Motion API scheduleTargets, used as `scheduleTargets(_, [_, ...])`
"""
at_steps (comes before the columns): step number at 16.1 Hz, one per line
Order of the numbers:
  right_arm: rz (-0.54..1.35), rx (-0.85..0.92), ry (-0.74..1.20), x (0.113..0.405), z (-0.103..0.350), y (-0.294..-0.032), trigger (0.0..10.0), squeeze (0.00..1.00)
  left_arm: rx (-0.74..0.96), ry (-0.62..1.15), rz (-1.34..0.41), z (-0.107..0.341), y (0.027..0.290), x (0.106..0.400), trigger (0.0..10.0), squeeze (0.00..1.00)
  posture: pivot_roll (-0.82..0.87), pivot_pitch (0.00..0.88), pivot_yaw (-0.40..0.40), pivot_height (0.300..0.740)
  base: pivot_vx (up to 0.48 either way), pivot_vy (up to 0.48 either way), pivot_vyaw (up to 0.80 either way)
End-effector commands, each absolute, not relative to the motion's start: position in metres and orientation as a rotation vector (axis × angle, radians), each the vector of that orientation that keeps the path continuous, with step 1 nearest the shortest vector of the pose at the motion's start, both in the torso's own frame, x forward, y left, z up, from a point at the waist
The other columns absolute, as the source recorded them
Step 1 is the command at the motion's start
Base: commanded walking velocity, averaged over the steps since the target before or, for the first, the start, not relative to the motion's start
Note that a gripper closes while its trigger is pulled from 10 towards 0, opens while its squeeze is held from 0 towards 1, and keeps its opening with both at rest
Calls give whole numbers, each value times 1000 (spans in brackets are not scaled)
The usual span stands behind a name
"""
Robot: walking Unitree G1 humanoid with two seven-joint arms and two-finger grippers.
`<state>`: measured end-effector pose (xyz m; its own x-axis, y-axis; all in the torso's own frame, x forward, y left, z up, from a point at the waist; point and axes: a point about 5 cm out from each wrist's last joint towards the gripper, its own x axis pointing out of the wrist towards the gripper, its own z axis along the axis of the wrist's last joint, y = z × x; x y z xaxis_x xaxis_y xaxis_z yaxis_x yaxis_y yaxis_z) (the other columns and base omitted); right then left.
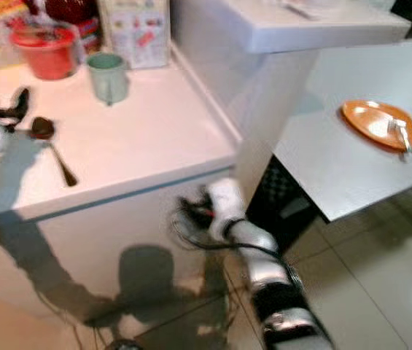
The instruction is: Setting the table
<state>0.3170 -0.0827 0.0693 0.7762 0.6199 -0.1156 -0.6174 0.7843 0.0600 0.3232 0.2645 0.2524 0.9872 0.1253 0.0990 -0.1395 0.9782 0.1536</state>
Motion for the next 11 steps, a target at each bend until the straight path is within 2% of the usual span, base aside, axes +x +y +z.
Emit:
scheduleTargets(1, [620, -2, 155, 315, 63, -104, 10000, 0, 178, -106, 112, 256, 256, 326, 10000, 0, 272, 79, -93, 740, 0, 0, 0])
scheduleTargets(7, [681, 1, 134, 312, 68, -98, 10000, 0, 226, -57, 149, 251, 264, 327, 10000, 0, 271, 85, -83, 740, 0, 0, 0])
scheduleTargets(9, [757, -28, -46, 318, 107, -102, 10000, 0, 237, -29, 159, 245, 270, 329, 10000, 0, 261, 87, -80, 740, 0, 0, 0])
scheduleTargets(11, [759, -65, -104, 319, 120, -109, 10000, 0, 235, -12, 169, 240, 274, 331, 10000, 0, 247, 85, -76, 740, 0, 0, 0])
